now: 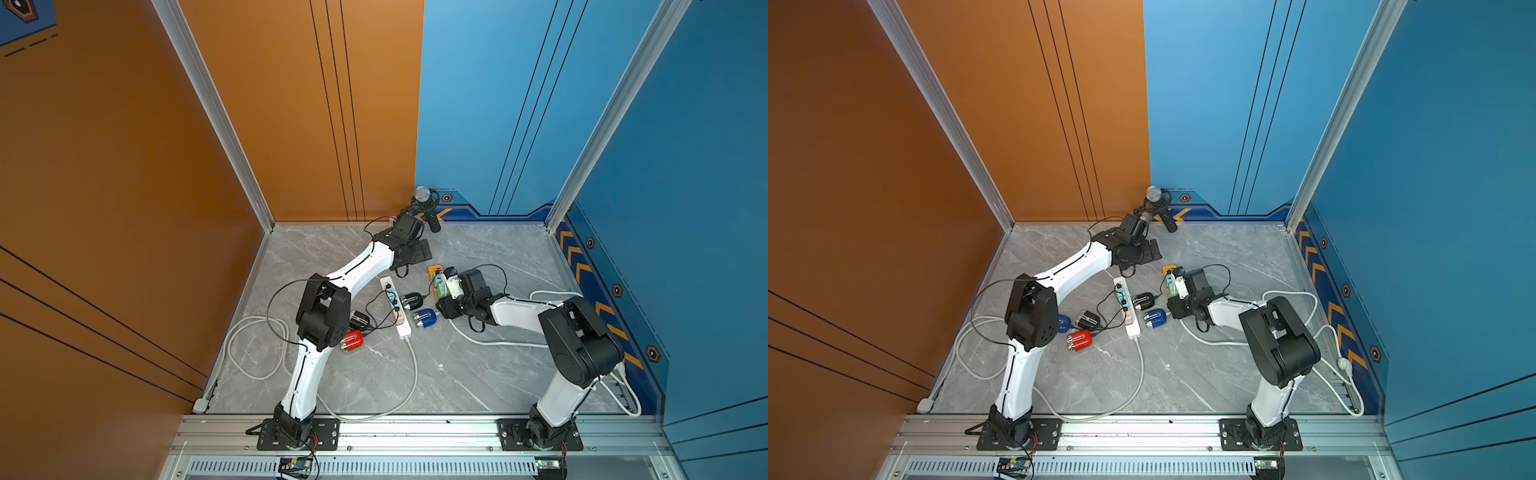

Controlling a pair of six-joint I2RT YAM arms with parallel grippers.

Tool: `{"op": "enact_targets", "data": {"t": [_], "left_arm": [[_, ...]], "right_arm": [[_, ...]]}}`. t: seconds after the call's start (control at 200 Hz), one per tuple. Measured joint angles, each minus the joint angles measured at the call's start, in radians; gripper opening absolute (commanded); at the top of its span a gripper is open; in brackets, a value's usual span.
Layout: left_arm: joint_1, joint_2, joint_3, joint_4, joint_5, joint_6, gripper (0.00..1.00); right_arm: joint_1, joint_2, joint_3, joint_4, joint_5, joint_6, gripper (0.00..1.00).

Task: Unplug the electric shaver
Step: Remove the plug from the socket.

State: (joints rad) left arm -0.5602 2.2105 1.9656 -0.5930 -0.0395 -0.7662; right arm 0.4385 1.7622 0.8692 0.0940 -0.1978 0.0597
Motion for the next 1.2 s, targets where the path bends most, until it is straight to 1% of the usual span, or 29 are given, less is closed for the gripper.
{"op": "enact_targets", "data": {"t": [0.065,0.37,0.505,0.625,0.816,0.981,1.201], "left_arm": [[0.000,0.010,0.007,-0.022,-0.006,-0.011,0.98],[0.000,0.062,0.036,-0.129,-0.051,-0.078,0.99],[0.000,0.071,0.068,-0.159,-0.058,-0.103,1.00],[0.000,0.110,0.124,-0.161,-0.057,-0.114,0.99],[-0.004,0.177,0.153,-0.164,-0.024,-0.114,0.98],[-0.011,0.218,0.168,-0.169,-0.010,-0.113,0.97],[-0.015,0.222,0.180,-0.170,-0.005,-0.106,0.96]], "right_arm": [[0.001,0.002,0.005,-0.006,-0.017,-0.012,0.58],[0.006,0.002,0.010,-0.028,-0.062,-0.076,0.57],[0.006,0.002,0.011,-0.036,-0.065,-0.087,0.61],[0.008,0.002,0.012,-0.057,-0.070,-0.086,0.66],[0.008,-0.018,0.018,-0.091,-0.071,-0.079,0.70],[0.008,-0.053,0.027,-0.104,-0.068,-0.063,0.72],[0.008,-0.094,0.027,-0.104,-0.064,-0.037,0.73]]}}
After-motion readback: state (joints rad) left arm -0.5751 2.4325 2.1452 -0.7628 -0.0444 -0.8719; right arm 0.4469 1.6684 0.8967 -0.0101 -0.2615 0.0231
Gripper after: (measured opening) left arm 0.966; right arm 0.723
